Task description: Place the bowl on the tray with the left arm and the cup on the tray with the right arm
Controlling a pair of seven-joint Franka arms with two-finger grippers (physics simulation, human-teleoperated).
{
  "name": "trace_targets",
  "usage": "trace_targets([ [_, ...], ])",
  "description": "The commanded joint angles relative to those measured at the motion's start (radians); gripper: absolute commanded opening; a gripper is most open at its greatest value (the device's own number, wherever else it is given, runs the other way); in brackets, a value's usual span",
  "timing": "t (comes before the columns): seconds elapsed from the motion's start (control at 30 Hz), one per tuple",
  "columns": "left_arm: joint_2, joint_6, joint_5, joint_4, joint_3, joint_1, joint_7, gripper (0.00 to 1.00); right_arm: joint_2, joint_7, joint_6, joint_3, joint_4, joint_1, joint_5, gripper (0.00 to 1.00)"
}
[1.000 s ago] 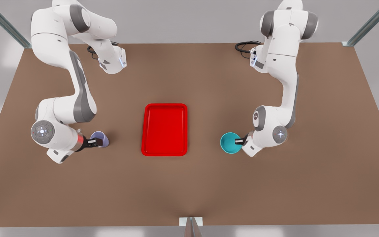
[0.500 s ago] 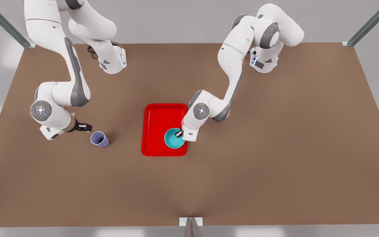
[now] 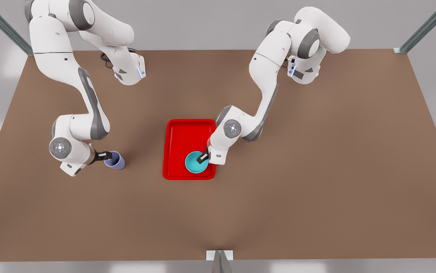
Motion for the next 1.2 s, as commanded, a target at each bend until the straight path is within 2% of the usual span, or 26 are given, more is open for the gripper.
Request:
trace_targets([
  [0.0, -0.012, -0.036, -0.004, 0.0, 0.024, 0.0, 0.0, 1.0, 0.004, 0.0, 0.0, 0.0, 0.0, -0.001, 0.0, 1.0],
  [0.03, -0.06, -0.253, -0.004, 0.003, 0.222, -0.001, 0.035, 1.0, 0.014, 0.003, 0.002, 0.0, 0.0, -0.001, 0.0, 1.0],
  [0.07, -0.059, -0.356, -0.028, 0.032, 0.368, 0.081, 0.285, 1.0, 0.027, 0.003, 0.006, 0.0, 0.0, -0.009, 0.0, 1.0],
  [0.1, -0.06, -0.472, -0.048, 0.105, 0.368, 0.216, 0.464, 1.0, 0.03, 0.003, 0.006, 0.0, 0.0, -0.009, 0.002, 1.0],
  [0.13, -0.06, -0.672, -0.031, 0.188, 0.4, 0.312, 0.8, 1.0, 0.033, 0.002, 0.006, 0.0, 0.0, -0.009, 0.002, 1.0],
  [0.17, -0.092, -0.802, 0.019, 0.218, 0.506, 0.278, 0.986, 1.0, 0.036, 0.002, 0.006, 0.0, -0.002, -0.007, 0.002, 1.0],
  [0.2, -0.137, -0.948, 0.188, 0.257, 0.512, 0.272, 1.192, 1.0, 0.037, 0.002, 0.006, 0.0, -0.002, -0.007, 0.002, 1.0],
  [0.23, -0.235, -1.013, 0.26, 0.293, 0.502, 0.272, 1.204, 1.0, 0.043, 0.002, 0.006, 0.0, -0.002, -0.007, 0.002, 1.0],
  [0.27, -0.407, -1.02, 0.485, 0.265, 0.205, 0.429, 1.212, 1.0, 0.048, 0.002, 0.006, 0.0, -0.002, -0.007, 0.002, 1.0],
  [0.3, -0.557, -0.996, 0.739, 0.126, -0.158, 0.608, 1.207, 1.0, 0.054, 0.002, 0.006, 0.0, -0.002, -0.007, 0.002, 1.0],
  [0.33, -0.612, -0.847, 0.747, -0.023, -0.167, 0.608, 1.198, 1.0, 0.062, 0.002, 0.006, 0.0, 0.0, -0.007, 0.002, 1.0],
  [0.37, -0.617, -0.775, 0.737, -0.084, -0.173, 0.609, 1.198, 1.0, 0.063, 0.003, 0.006, 0.0, -0.002, -0.007, 0.002, 1.0],
  [0.67, -0.597, -0.786, 0.687, -0.081, -0.169, 0.608, 1.198, 1.0, 0.102, 0.028, 0.02, 0.0, 0.0, -0.004, 0.006, 1.0],
  [0.73, -0.597, -0.797, 0.687, -0.081, -0.169, 0.606, 1.197, 1.0, 0.105, 0.043, 0.019, 0.0, 0.002, 0.005, 0.005, 0.61],
  [0.8, -0.597, -0.803, 0.687, -0.083, -0.169, 0.605, 1.197, 1.0, 0.105, 0.041, 0.012, 0.0, 0.002, 0.008, 0.005, 0.3],
  [0.83, -0.597, -0.807, 0.687, -0.081, -0.169, 0.603, 1.193, 1.0, 0.105, 0.041, 0.012, 0.0, 0.002, 0.008, 0.005, 0.21],
  [1.17, -0.597, -0.829, 0.687, -0.083, -0.17, 0.58, 1.144, 1.0, 0.105, 0.043, 0.003, 0.0, 0.008, 0.013, 0.005, 0.21],
])
